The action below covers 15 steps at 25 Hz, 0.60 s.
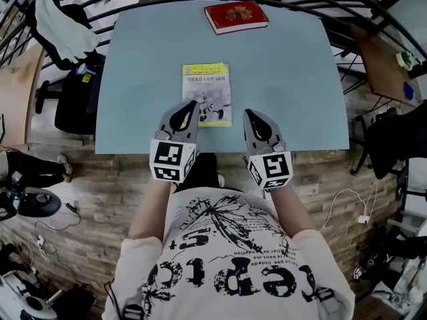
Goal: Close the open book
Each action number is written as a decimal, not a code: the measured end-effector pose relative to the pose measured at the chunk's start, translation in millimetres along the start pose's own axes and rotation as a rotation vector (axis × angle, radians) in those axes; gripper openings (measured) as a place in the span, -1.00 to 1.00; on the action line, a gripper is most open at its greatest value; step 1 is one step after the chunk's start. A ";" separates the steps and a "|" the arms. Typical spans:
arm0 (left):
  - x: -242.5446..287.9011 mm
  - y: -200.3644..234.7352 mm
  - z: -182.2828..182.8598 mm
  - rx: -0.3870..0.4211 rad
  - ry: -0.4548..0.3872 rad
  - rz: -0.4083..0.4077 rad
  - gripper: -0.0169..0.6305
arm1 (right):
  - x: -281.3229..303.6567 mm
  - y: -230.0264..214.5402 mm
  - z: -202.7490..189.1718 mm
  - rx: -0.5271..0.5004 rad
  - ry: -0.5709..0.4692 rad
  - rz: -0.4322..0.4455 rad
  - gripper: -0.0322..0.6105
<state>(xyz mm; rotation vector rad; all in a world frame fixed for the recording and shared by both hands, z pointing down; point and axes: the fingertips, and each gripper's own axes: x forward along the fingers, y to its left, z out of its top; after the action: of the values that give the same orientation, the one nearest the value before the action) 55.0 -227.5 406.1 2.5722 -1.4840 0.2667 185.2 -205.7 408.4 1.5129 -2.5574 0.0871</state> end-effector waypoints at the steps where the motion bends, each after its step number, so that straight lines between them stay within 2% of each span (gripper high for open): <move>1: -7.1 -0.9 8.1 0.021 -0.038 -0.001 -0.88 | -0.7 0.9 3.5 -0.005 -0.010 0.003 -0.87; 4: -28.1 -1.6 26.4 0.063 -0.141 -0.007 -0.88 | 0.0 2.3 11.8 -0.018 -0.029 0.005 -0.87; 7: -44.9 -2.6 33.9 0.082 -0.207 -0.005 -0.88 | -2.8 3.6 19.4 -0.022 -0.047 0.008 -0.87; 12: -57.3 3.4 38.9 0.085 -0.247 0.003 -0.88 | -2.8 13.1 30.0 -0.044 -0.070 0.020 -0.87; 15: -62.3 1.0 45.1 0.046 -0.266 -0.016 -0.88 | -5.3 17.0 31.1 -0.040 -0.069 0.021 -0.87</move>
<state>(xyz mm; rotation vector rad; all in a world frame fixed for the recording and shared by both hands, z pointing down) 26.8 -185.9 347.8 2.7415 -1.5558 -0.0473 169.2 -197.1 377.4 1.5006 -2.6121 -0.0147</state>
